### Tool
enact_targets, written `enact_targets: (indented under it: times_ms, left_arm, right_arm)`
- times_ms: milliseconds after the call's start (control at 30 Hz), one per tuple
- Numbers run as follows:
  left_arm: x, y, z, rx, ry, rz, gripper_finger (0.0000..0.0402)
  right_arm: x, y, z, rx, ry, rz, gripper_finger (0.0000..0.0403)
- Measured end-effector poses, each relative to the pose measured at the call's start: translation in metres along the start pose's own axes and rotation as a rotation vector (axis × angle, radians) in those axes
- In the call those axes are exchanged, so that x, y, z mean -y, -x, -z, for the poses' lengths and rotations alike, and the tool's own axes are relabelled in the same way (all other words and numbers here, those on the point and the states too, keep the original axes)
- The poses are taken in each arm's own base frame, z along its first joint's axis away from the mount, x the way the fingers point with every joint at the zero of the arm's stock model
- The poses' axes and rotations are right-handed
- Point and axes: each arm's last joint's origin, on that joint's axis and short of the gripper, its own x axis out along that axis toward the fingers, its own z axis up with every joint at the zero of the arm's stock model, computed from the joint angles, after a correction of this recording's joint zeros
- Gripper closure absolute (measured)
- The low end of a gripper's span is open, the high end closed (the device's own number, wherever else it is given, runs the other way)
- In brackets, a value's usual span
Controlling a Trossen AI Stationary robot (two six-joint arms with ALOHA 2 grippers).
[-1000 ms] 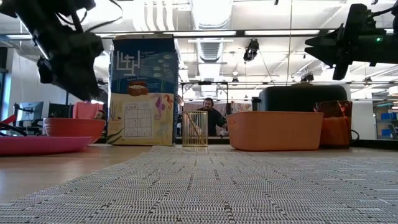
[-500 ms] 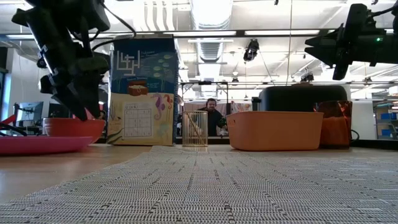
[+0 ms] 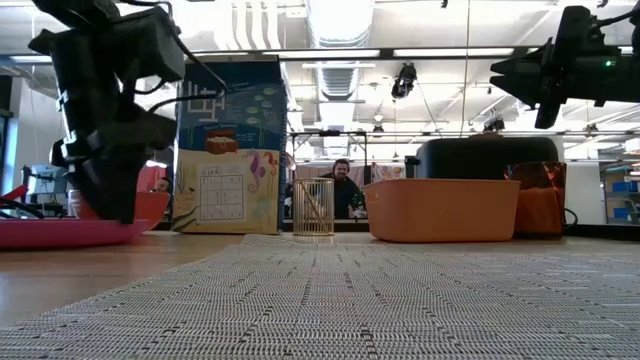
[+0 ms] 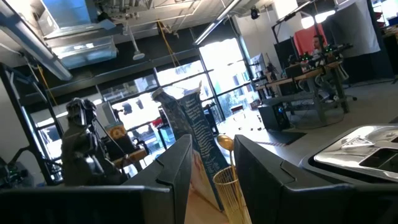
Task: Arrange a breakfast setting
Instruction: Put the pink plate on the gray table mat
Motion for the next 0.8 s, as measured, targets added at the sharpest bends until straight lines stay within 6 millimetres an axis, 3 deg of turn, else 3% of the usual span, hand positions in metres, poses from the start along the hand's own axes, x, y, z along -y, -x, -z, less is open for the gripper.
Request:
enact_targets:
  times_ms: [600, 800]
  left_arm:
    - [0.03, -0.021, 0.02, -0.054, -0.132, -0.085, 0.0132]
    - [0.044, -0.015, 0.018, -0.055, -0.181, -0.12, 0.0166]
  right_arm:
    - [0.0, 0.0, 0.0, 0.0, 0.0, 0.0, 0.0291]
    - [0.0, 0.0, 0.0, 0.0, 0.0, 0.0, 0.0291]
